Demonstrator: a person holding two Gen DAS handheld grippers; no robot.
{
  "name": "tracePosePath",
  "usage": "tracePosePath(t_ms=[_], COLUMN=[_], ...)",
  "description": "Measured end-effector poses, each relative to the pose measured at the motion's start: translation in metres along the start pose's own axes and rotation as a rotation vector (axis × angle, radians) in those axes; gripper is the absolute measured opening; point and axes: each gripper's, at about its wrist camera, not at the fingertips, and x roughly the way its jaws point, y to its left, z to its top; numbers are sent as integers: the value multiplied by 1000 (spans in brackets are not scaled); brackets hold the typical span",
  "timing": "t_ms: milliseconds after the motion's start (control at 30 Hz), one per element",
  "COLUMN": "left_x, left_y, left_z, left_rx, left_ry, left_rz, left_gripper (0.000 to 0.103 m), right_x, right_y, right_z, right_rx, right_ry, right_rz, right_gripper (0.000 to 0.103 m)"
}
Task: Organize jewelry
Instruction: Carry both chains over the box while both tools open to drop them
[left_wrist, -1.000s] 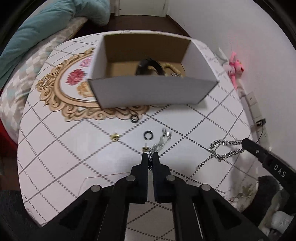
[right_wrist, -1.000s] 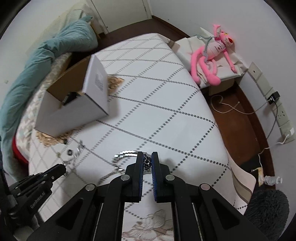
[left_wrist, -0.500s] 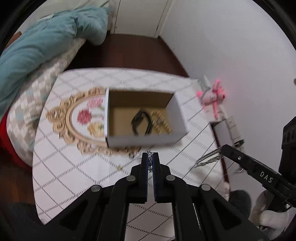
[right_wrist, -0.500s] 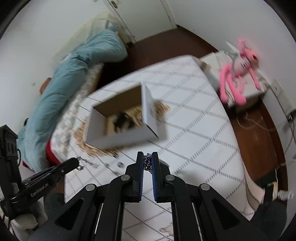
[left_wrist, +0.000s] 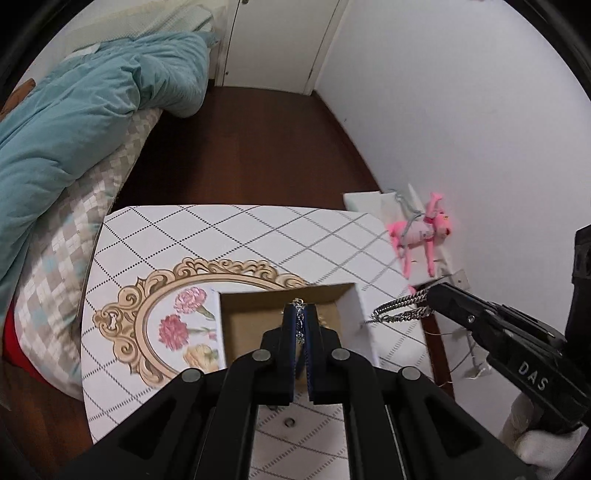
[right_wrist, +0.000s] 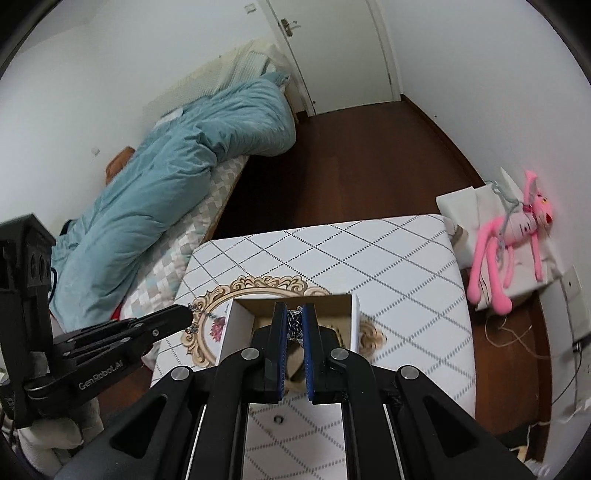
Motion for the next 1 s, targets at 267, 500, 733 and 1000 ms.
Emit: tracePosePath(t_ms=[267,500,733,1000], left_x=[47,69,86,79], left_y=[26,36,54,56], left_z=[10,13,10,-7], left_rx=[-51,-77,-110,-60], left_ry=[123,200,245,148], left_rz=[-4,-6,117,244], left_gripper=[2,5,11,73], right_x=[73,115,150,135], right_y=[3,1,-15,-27], right_z=[22,24,23,3], right_rx=[1,-5,9,-51], right_ry=[129,216,326,268], right_rz=[4,-4,-62,-234], right_gripper=[8,8,17,71])
